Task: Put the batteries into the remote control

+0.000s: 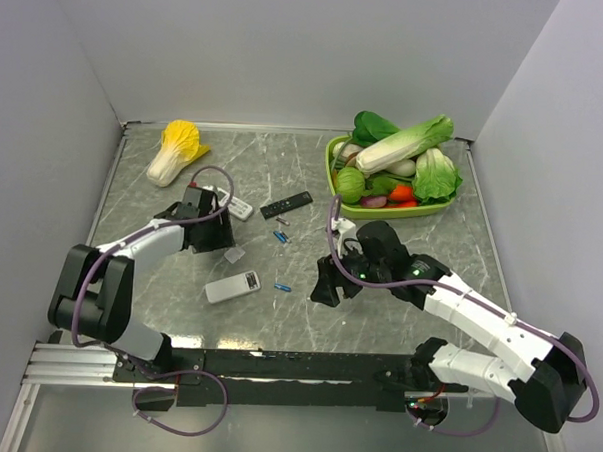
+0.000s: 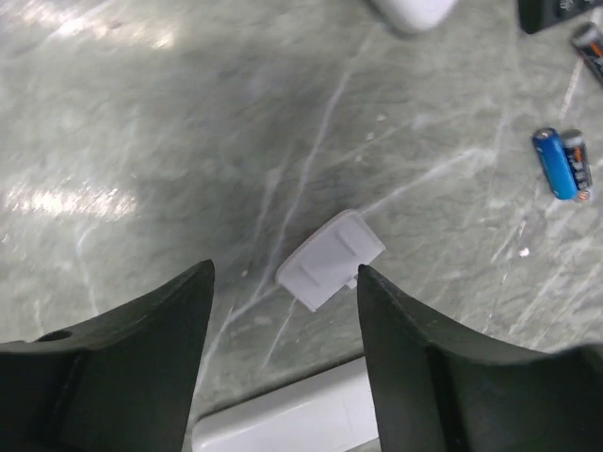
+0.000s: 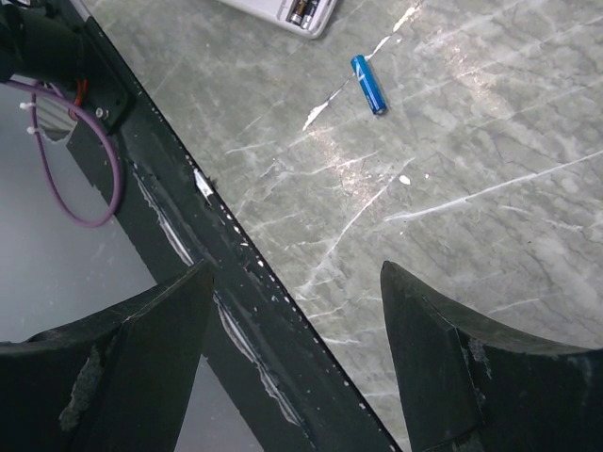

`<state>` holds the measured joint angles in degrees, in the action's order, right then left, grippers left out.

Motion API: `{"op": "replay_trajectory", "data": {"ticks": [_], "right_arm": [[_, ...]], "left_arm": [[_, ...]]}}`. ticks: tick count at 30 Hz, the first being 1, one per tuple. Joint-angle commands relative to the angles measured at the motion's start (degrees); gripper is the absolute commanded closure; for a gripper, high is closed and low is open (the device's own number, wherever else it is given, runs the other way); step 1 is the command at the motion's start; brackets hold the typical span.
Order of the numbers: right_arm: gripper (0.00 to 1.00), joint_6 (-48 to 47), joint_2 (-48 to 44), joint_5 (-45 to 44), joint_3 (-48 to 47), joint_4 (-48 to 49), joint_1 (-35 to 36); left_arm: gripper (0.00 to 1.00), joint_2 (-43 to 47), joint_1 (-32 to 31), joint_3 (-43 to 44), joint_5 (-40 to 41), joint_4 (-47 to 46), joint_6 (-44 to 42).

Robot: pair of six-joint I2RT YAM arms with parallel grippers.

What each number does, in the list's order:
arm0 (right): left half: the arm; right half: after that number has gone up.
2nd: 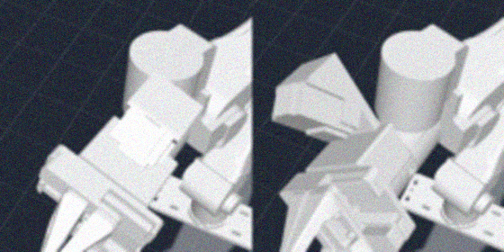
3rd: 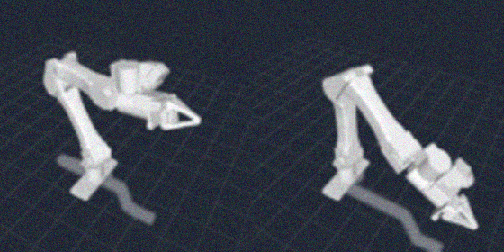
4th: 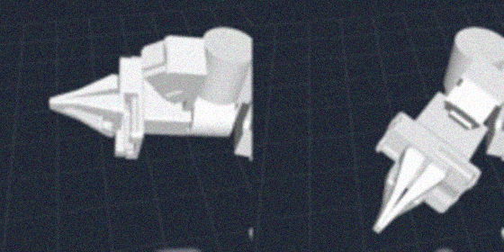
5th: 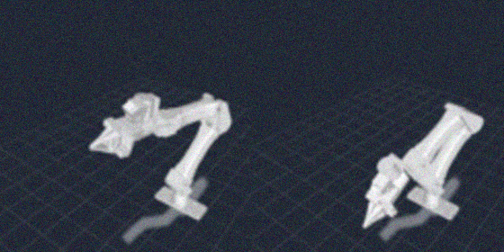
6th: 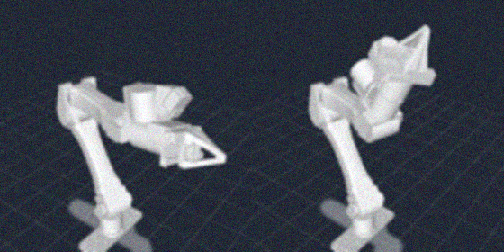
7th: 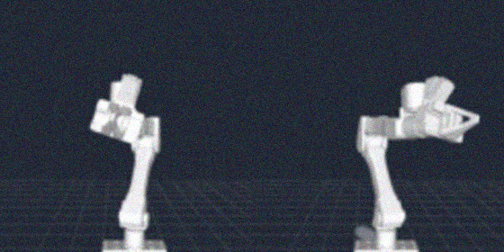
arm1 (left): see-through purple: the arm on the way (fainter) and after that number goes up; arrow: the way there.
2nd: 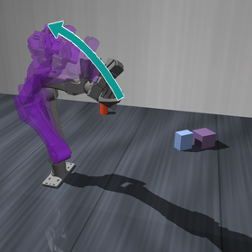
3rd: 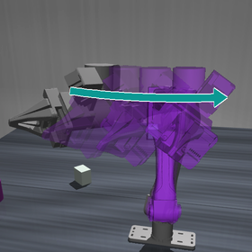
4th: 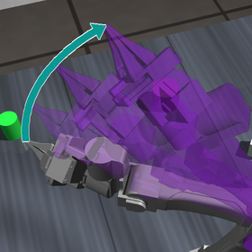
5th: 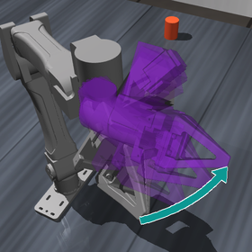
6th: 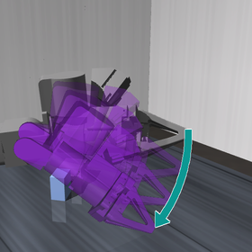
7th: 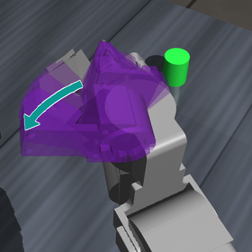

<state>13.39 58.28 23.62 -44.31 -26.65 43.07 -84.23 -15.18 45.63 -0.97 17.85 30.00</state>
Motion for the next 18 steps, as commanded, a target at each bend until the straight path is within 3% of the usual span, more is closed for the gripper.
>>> {"op": "replay_trajectory", "data": {"ticks": [1, 9, 18], "right_arm": [[0.21, -0.3, 1.2, 1.4, -3.2, 0.5, -0.4], [0.21, 0.1, 3.5, 1.8, -4.6, 0.6, -0.4], [0.21, 0.4, 5.0, 2.0, -5.1, 0.6, -0.4]], "left_arm": [[0.37, -1.7, 0.2, 3.0, -4.9, -2.6, -8.8], [0.59, -6.9, -1.9, 5.8, -4.9, -0.8, -9.7], [0.68, -11.7, -6.8, 10.3, 0.2, 4.9, -9.0]]}}
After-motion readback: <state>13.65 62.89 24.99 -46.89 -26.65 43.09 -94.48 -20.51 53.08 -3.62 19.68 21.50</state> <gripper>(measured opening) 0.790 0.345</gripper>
